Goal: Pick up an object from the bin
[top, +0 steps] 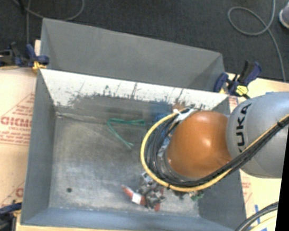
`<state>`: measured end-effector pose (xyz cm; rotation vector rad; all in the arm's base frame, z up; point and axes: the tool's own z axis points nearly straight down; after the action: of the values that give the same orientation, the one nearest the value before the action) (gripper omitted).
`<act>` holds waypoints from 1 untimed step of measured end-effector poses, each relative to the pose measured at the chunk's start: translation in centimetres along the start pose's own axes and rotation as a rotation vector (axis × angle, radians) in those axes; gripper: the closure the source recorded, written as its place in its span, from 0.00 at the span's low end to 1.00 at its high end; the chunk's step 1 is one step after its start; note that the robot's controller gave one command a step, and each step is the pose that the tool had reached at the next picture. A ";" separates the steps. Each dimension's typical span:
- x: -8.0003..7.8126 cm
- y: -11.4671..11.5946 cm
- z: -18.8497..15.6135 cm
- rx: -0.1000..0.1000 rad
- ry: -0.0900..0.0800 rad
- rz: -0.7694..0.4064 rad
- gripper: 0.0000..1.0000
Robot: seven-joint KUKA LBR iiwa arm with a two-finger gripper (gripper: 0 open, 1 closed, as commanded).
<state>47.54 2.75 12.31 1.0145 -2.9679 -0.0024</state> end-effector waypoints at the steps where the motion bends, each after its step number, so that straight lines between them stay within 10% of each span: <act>1: 0.0 -0.3 -5.9 0.001 -0.002 -0.102 1.00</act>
Offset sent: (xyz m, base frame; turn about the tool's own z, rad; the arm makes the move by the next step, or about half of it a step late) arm -0.0001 -0.0002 0.1277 -0.0565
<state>47.75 2.53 18.23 1.1656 -2.9147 -0.0022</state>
